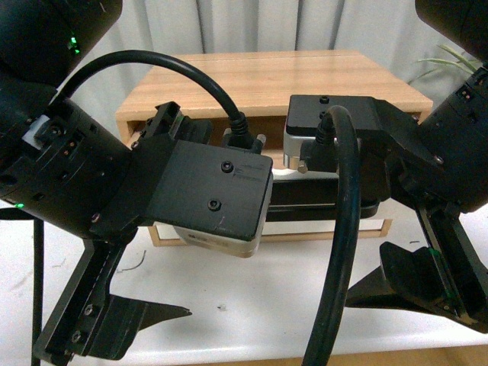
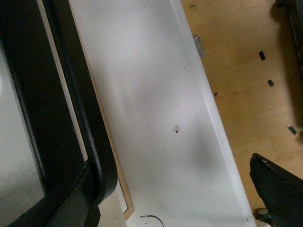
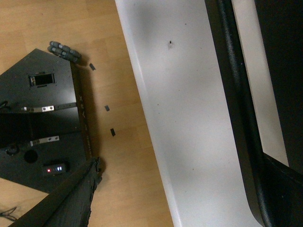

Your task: Pull drawer

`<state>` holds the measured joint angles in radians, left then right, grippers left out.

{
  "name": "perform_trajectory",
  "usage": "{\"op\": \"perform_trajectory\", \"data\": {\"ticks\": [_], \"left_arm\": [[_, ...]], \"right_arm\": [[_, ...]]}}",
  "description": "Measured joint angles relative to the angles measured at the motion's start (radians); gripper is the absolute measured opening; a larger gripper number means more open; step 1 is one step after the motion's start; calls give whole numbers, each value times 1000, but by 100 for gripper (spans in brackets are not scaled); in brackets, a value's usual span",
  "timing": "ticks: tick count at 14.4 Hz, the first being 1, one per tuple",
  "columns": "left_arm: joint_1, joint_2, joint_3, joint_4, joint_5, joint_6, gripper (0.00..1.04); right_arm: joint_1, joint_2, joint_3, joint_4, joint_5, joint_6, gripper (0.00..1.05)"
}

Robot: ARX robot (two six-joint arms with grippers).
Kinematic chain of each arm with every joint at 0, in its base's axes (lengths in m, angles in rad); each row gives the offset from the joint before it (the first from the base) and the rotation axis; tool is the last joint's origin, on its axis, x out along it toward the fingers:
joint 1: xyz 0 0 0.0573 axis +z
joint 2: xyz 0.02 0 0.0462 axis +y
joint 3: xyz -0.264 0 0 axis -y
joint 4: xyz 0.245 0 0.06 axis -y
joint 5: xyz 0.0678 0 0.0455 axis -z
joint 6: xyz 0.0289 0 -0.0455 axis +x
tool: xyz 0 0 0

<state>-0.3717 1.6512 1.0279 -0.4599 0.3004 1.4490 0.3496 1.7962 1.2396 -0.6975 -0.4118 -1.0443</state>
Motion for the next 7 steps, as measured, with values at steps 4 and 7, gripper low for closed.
{"op": "perform_trajectory", "data": {"ticks": [4,7], "left_arm": [[21,-123,-151,237,58,-128,98],[66,-333,-275,445,94,-327,98]], "right_arm": [[-17,-140,-142,235,-161,202,98],[-68,-374,-275,504,-167,393,98]]}}
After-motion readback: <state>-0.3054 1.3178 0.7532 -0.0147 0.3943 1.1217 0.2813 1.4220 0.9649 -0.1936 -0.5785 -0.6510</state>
